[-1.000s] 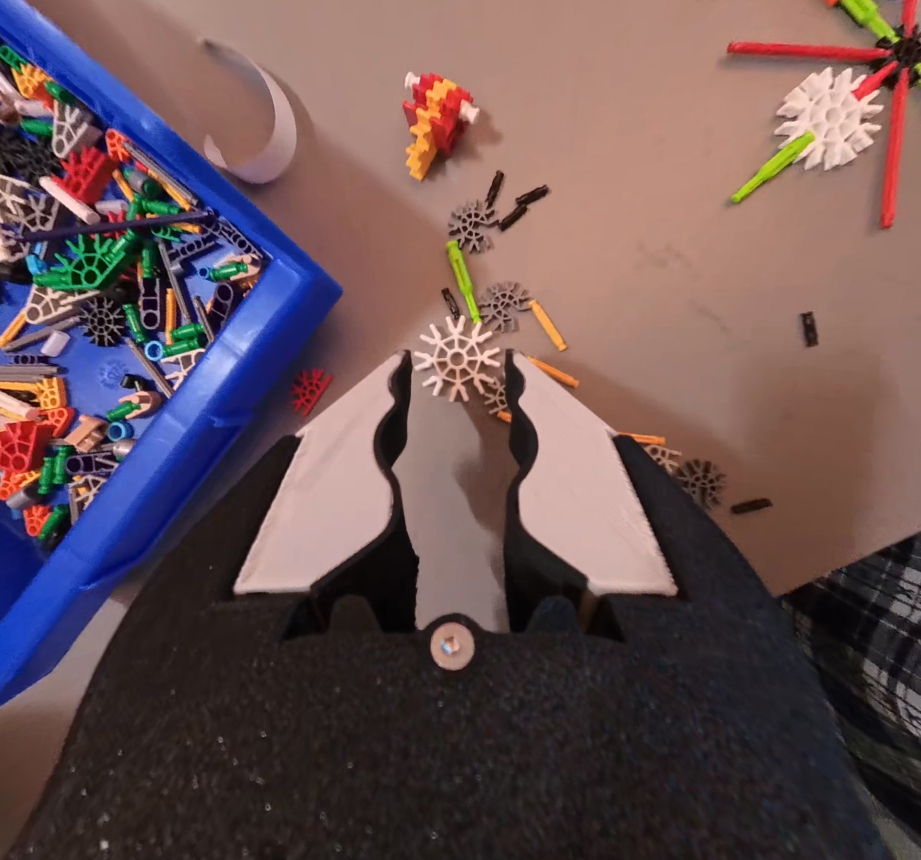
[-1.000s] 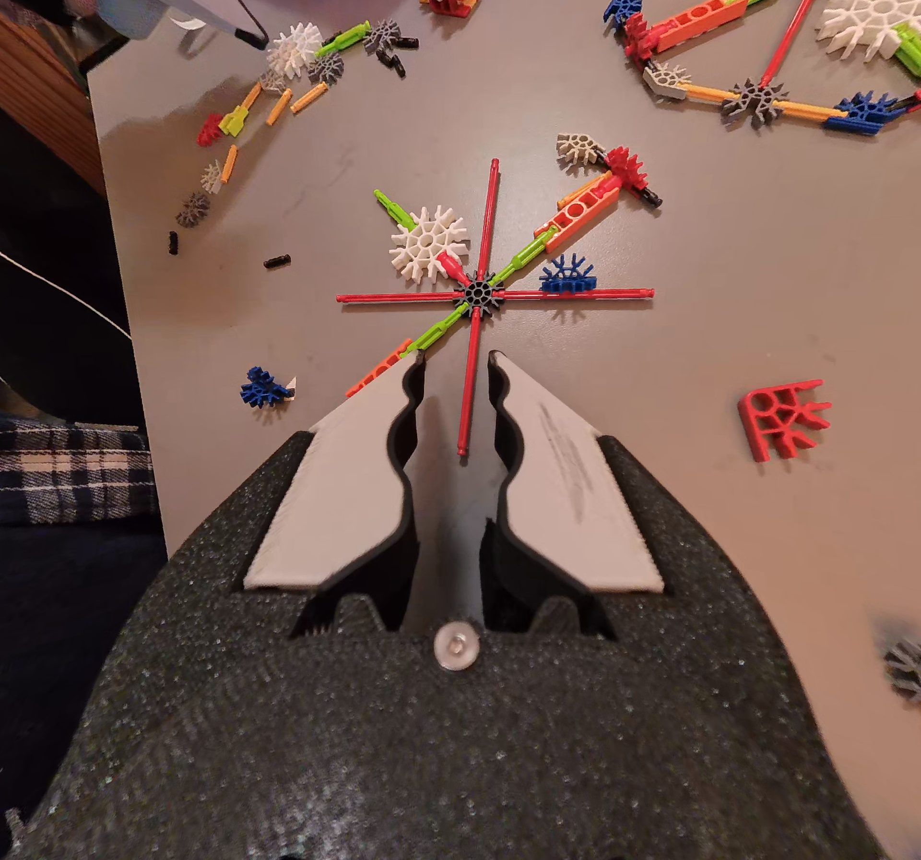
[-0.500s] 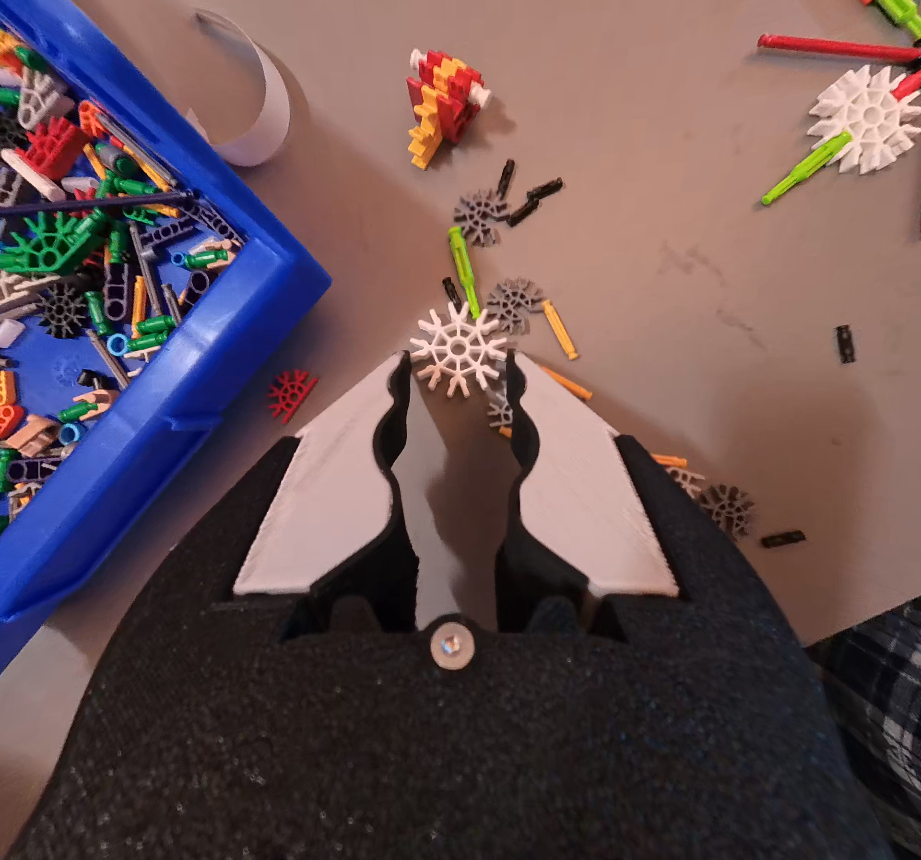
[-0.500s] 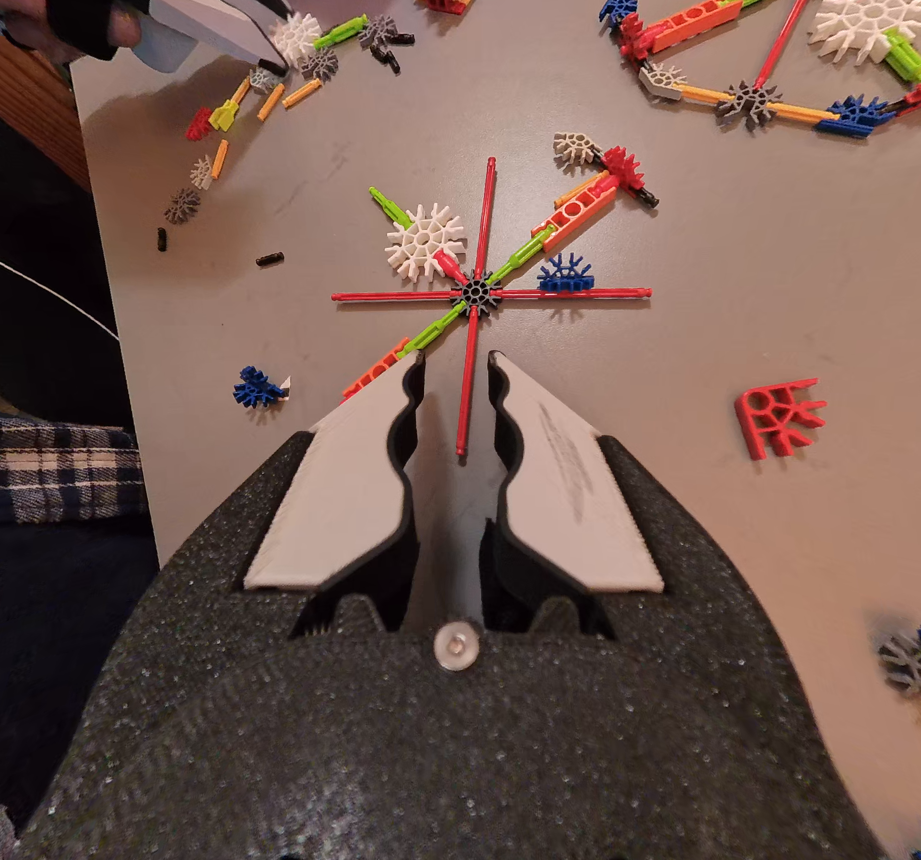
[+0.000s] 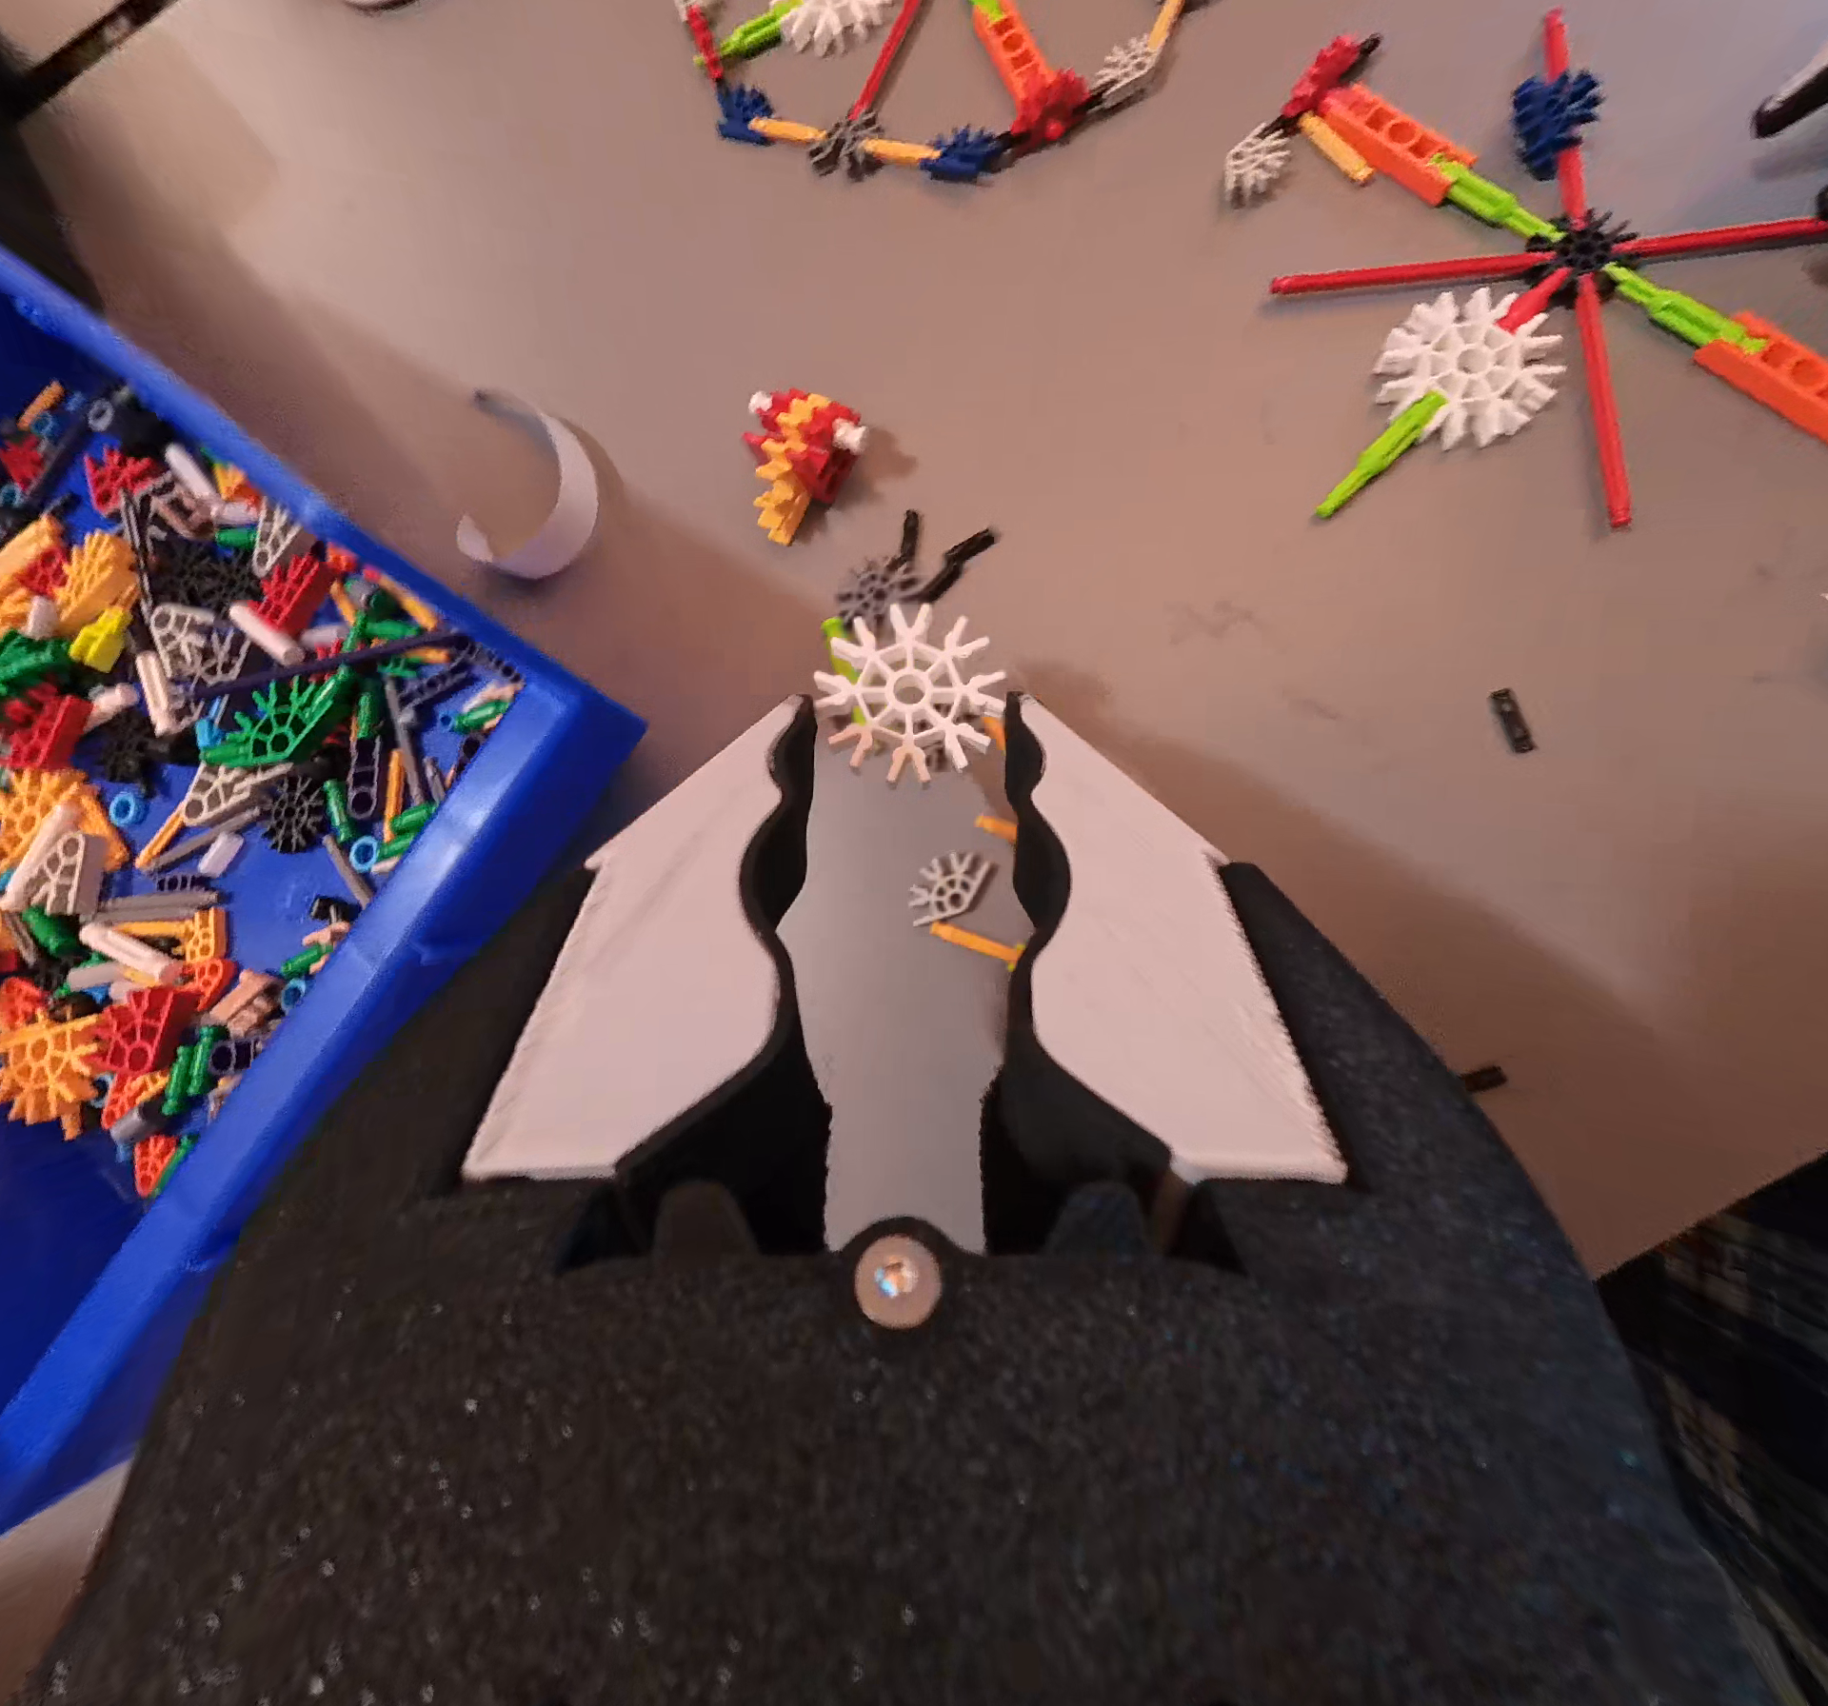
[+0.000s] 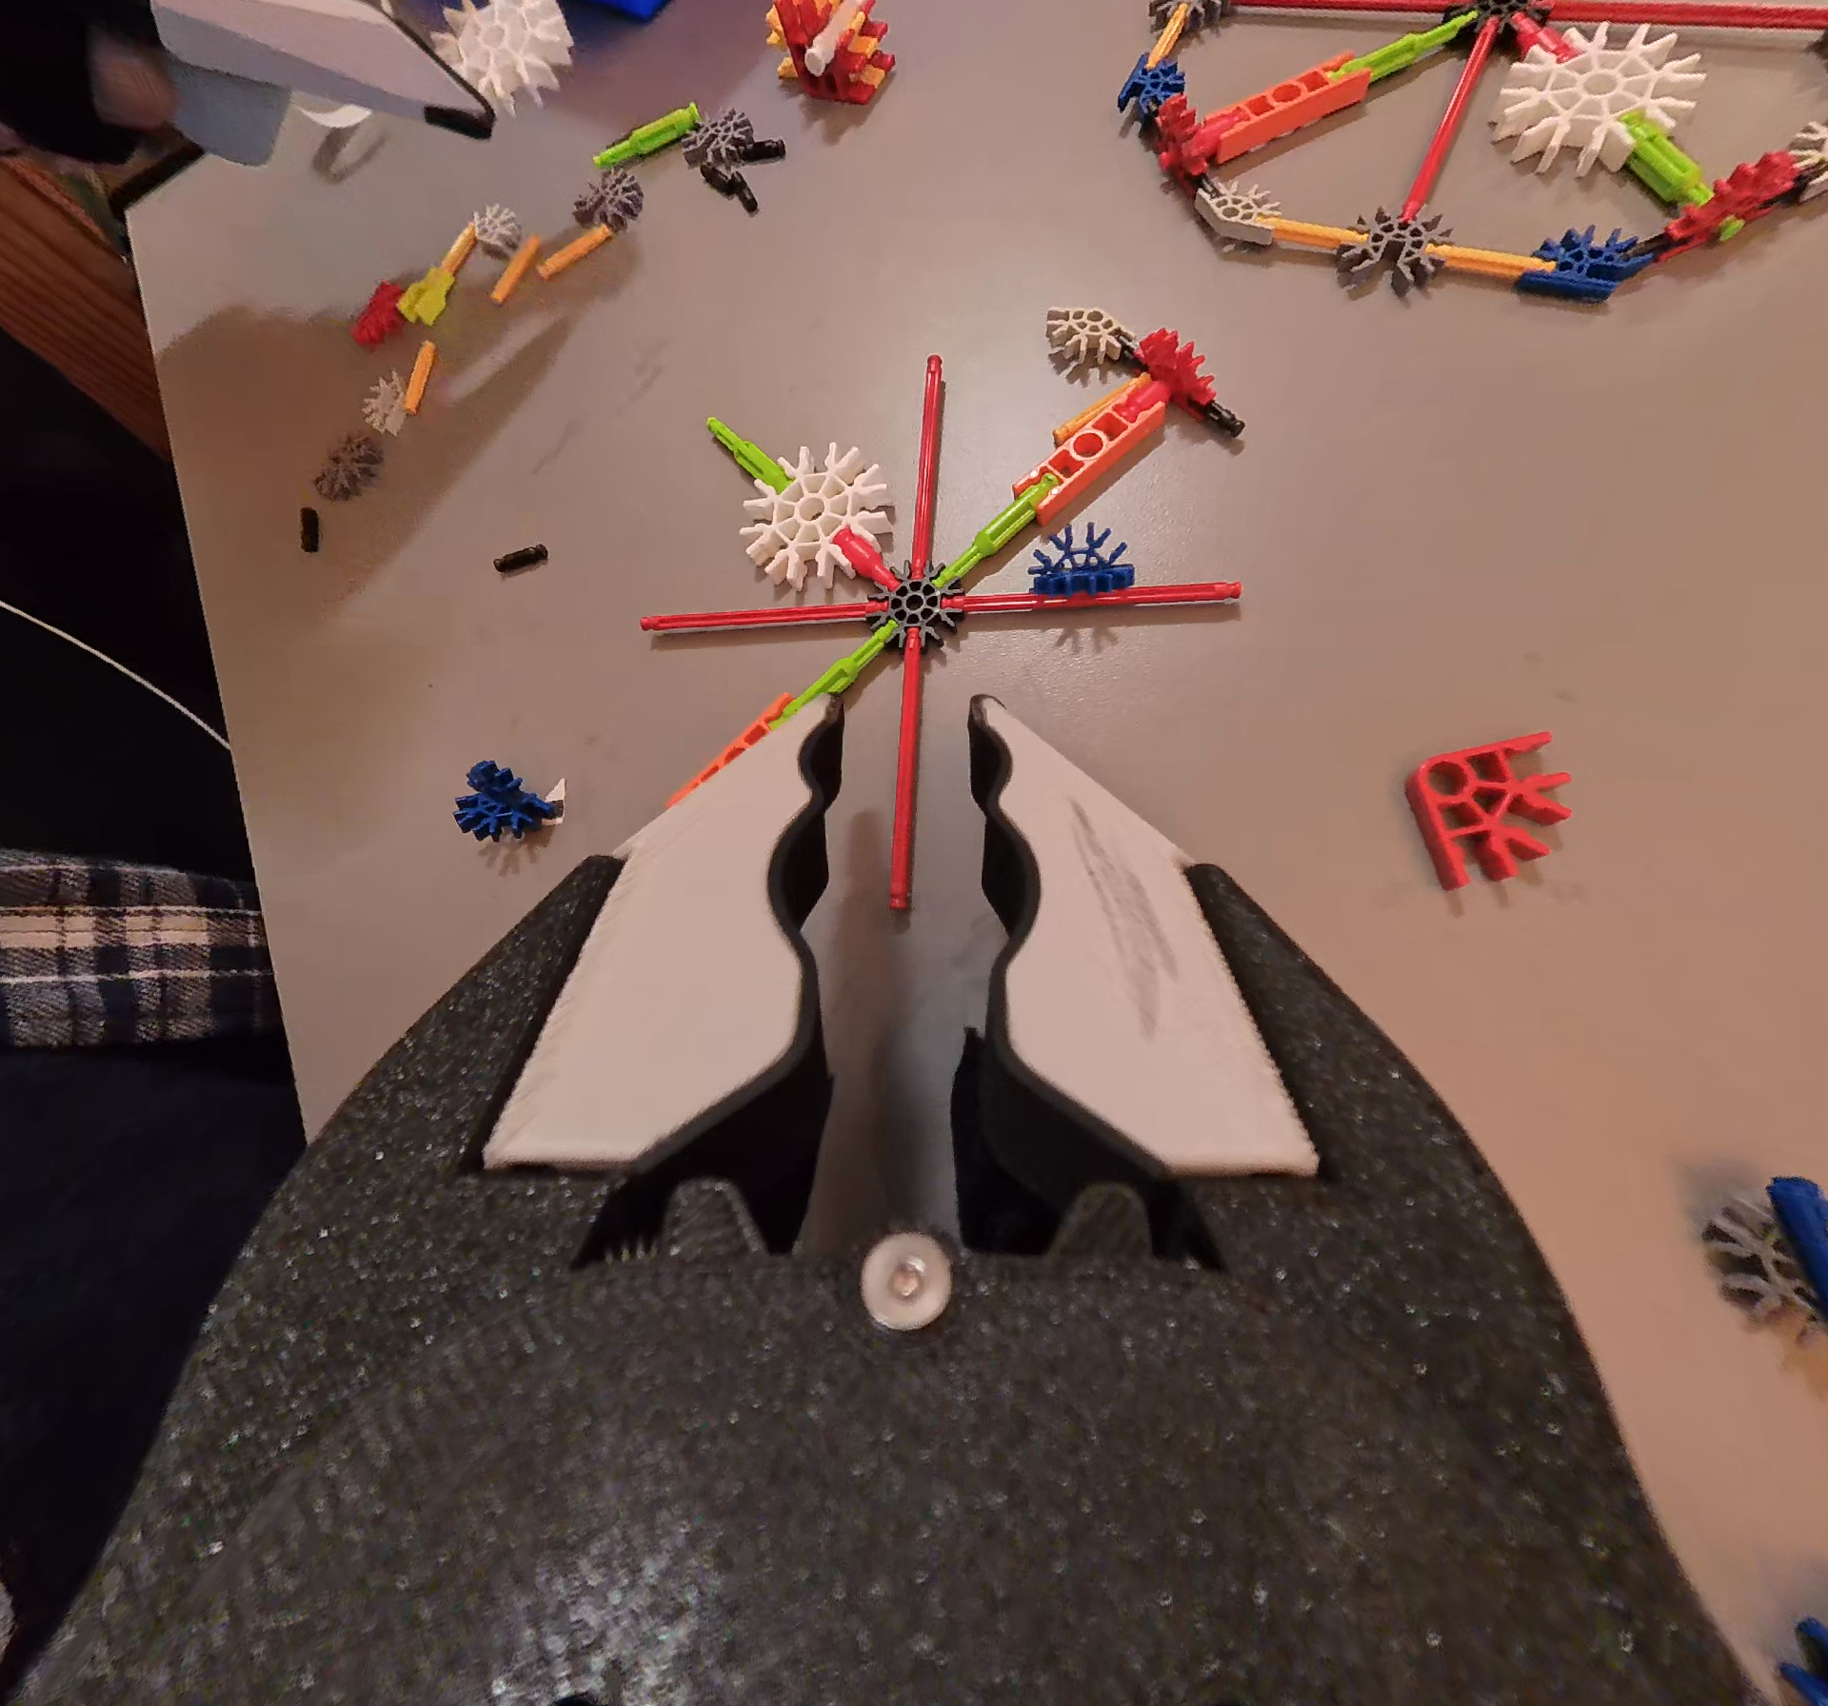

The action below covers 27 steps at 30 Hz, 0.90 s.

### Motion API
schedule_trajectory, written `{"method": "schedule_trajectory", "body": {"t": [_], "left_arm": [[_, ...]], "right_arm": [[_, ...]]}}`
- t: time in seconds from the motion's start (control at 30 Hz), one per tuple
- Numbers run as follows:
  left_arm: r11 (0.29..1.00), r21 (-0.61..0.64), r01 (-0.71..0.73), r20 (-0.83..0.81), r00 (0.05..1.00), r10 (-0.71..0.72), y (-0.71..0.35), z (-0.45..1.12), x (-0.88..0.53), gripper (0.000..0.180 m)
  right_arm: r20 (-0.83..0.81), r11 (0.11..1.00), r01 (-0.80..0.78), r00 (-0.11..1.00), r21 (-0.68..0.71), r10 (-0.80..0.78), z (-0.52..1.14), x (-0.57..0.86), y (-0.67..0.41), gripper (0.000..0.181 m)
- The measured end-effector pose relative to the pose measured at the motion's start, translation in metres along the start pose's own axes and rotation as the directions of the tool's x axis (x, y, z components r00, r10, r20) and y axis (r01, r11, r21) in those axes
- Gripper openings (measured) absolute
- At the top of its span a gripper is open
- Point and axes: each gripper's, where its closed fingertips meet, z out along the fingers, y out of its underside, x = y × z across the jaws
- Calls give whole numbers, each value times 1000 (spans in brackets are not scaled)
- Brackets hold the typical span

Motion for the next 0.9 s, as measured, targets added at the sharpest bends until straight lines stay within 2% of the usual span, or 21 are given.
{"method": "schedule_trajectory", "body": {"t": [0.27, 0.43, 0.53, 0.9], "left_arm": [[987, 121, -101, -136, 984, 118, -58, 9, 64, 37], [967, 163, -194, -275, 933, 234, -83, 34, 131, 37], [963, 181, -200, -338, 907, 252, -96, 49, 163, 36], [961, 123, -247, -379, 883, 275, -112, 96, 215, 36]], "right_arm": [[-24, 997, 6, 1000, 78, -4, -18, -8, -17, 24], [-103, 994, 9, 995, 110, 2, -33, 1, -20, 24], [-157, 990, -16, 987, 138, 38, -44, 9, -17, 24], [-226, 986, -91, 966, 141, 121, -54, 20, 6, 24]]}}
